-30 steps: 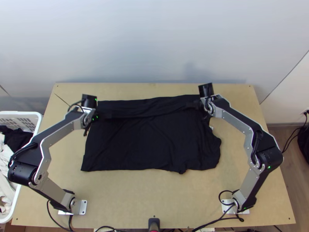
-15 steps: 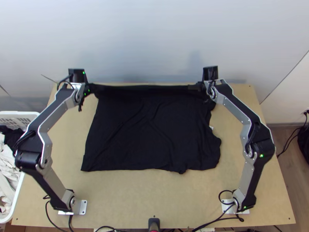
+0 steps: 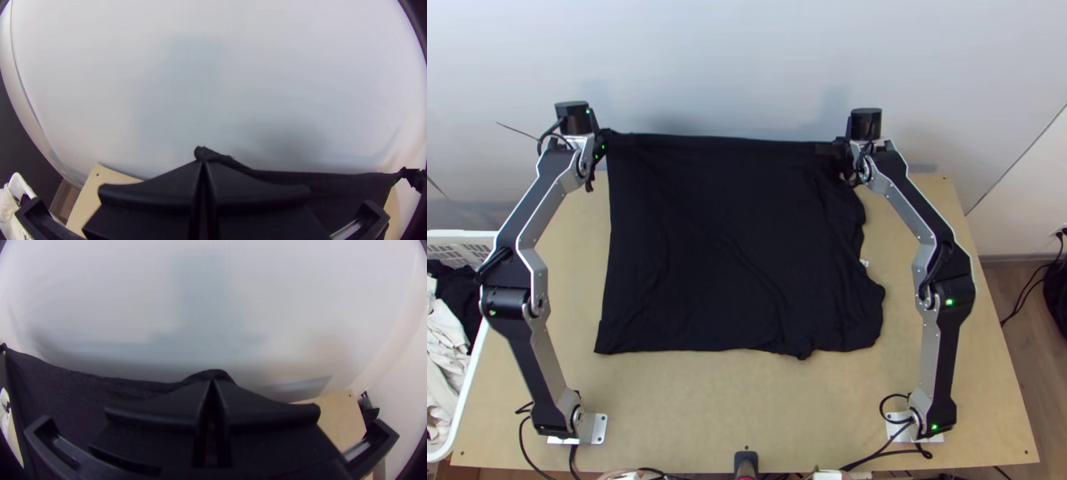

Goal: Fold the t-shirt

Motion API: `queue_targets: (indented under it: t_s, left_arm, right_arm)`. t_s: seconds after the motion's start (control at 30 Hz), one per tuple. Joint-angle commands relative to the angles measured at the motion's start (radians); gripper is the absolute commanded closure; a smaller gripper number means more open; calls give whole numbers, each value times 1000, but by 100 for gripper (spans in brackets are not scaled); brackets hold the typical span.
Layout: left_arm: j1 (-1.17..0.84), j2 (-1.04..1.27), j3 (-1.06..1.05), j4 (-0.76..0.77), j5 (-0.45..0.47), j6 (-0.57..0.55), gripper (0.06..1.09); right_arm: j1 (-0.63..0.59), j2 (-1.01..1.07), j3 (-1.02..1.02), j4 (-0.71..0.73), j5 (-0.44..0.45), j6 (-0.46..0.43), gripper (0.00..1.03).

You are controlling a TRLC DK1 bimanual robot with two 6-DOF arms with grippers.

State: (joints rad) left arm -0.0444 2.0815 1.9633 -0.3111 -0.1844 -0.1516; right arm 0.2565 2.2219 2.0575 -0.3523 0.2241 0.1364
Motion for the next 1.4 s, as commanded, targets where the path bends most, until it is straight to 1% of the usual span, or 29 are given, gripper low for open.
queue_targets:
  t_s: [0.0,0.17,0.3,0.43,0.5,0.57,0.7,0.83,0.97,1.1,1.37]
  left_arm:
    - [9,94,184,-10,-12,29,105]
    - [17,129,256,-11,-15,46,105]
    - [18,130,263,-17,-17,57,105]
    - [23,81,200,-56,-12,57,105]
    - [23,37,138,-62,-1,60,105]
    - [25,-8,72,-62,30,63,105]
    - [23,-81,-60,-48,76,67,105]
    - [18,-150,-199,20,83,67,105]
    - [11,-201,-314,29,82,67,105]
    - [3,-278,-466,96,83,67,105]
    - [-9,-429,-708,99,83,67,105]
  right_arm:
    - [-5,96,165,-5,9,-3,100]
    - [-5,130,250,7,21,-9,100]
    - [-5,133,250,32,38,-27,100]
    - [-5,88,193,29,44,-27,100]
    - [-5,48,148,19,44,-29,100]
    - [-8,-1,93,6,43,-27,100]
    - [-11,-97,-73,6,43,-29,100]
    - [4,-185,-260,7,32,-26,100]
    - [27,-245,-405,26,11,-21,100]
    - [36,-283,-491,27,6,-8,100]
    - [59,-401,-685,27,-12,20,100]
